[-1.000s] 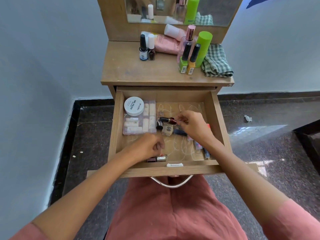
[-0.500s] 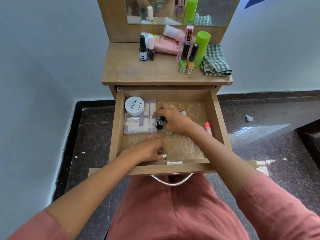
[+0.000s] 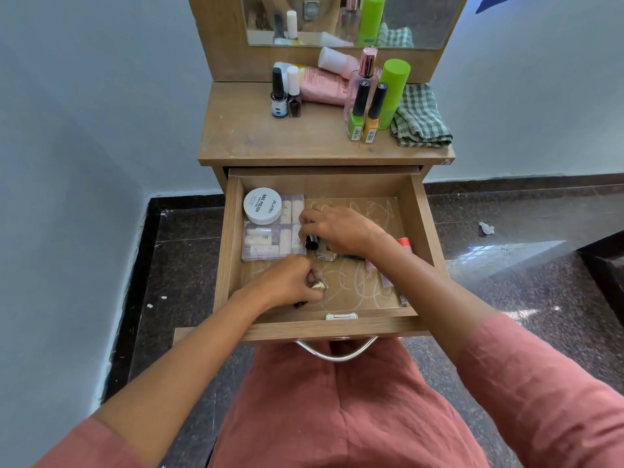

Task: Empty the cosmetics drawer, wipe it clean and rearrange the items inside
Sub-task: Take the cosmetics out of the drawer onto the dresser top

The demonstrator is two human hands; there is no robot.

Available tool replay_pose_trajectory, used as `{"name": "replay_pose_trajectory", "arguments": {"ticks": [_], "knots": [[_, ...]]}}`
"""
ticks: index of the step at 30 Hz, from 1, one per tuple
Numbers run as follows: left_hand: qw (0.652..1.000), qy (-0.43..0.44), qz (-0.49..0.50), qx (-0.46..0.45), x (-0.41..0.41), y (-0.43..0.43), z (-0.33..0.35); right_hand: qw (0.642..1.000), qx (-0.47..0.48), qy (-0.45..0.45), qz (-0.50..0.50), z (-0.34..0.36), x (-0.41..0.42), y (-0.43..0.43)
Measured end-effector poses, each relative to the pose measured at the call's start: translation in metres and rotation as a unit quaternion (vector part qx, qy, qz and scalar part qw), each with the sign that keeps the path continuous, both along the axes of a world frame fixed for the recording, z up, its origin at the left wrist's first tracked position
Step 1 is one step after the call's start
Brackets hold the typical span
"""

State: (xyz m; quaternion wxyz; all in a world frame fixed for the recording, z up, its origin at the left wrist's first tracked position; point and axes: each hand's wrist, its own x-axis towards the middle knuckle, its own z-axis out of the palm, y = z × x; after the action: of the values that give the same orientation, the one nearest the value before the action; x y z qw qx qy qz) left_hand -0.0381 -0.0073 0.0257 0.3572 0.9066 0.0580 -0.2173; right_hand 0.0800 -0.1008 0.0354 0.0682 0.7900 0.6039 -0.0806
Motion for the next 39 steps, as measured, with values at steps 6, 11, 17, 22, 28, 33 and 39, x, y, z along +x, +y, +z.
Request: {"name": "replay_pose_trajectory", "arguments": {"ticks": [6,11,17,22,28,33,39], "knots": [[0.999,-0.011,0.044,-0.020,0.000,0.001,-0.001,0.999,0.019,0.028,-0.016,-0.006,0.013,-0.005],[0.989,-0.032,0.128,-0.067,-0.001,0.005,0.003,0.993,0.060,0.063,-0.078,-0.015,0.009,-0.007],[0.980,-0.111,0.162,-0.039,0.003,0.009,0.009,0.927,0.206,0.218,-0.225,-0.021,0.008,-0.003],[0.959,-0.200,0.198,-0.039,0.015,0.017,0.035,0.807,0.375,0.350,-0.295,-0.002,0.009,0.003],[0.918,-0.300,0.260,-0.022,0.044,0.036,0.073,0.770,0.461,0.319,-0.305,0.033,0.015,0.009],[0.891,-0.330,0.308,-0.045,0.079,0.052,0.091,0.757,0.506,0.272,-0.312,0.062,0.030,0.017],[0.893,-0.339,0.295,-0.035,0.124,0.058,0.093,0.763,0.507,0.204,-0.347,0.078,0.050,0.041]]}}
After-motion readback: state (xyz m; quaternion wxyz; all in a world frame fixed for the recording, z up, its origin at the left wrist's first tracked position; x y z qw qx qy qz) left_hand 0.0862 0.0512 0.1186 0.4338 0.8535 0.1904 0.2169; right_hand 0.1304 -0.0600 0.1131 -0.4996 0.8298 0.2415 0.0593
